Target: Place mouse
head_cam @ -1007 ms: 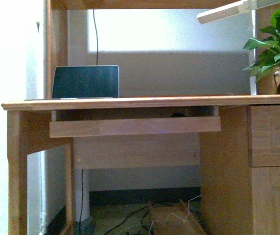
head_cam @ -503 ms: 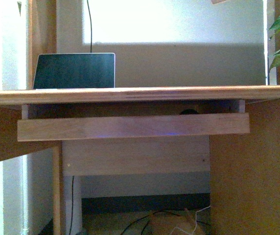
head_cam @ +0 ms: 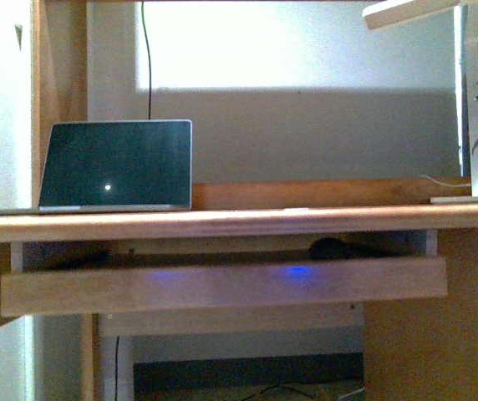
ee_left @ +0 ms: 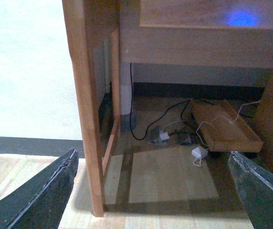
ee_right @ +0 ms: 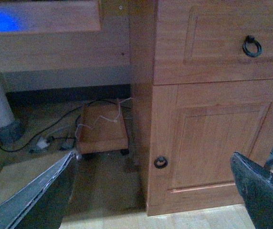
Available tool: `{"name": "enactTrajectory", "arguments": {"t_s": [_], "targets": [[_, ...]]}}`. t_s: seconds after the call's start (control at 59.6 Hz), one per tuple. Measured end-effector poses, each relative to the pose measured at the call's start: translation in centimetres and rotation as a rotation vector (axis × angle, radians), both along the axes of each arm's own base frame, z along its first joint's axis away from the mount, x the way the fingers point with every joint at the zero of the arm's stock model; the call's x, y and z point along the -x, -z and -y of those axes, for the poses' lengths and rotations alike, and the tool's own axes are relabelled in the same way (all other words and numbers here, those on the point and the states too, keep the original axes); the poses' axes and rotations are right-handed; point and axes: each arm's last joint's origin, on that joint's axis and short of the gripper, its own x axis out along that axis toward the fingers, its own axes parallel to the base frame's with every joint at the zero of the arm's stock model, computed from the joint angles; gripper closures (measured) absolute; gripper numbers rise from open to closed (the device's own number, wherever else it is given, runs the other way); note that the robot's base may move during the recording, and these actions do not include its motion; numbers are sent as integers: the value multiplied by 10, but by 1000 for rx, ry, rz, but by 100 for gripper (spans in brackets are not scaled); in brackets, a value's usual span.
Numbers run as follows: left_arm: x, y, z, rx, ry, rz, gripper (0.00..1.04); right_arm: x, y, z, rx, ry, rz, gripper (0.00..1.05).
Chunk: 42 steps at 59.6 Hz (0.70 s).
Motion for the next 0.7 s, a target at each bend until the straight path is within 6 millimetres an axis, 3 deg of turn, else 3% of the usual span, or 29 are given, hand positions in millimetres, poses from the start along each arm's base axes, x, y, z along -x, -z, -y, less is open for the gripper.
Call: {"name": "enactTrajectory", "arguments": {"t_s": [0.52,0.705], "targets": [[0,0,0,4,2,-1,8,0,0,0,0,-1,0,8],[-16,7,2,282,98,-237,8,0,0,0,0,0,0,8]]}}
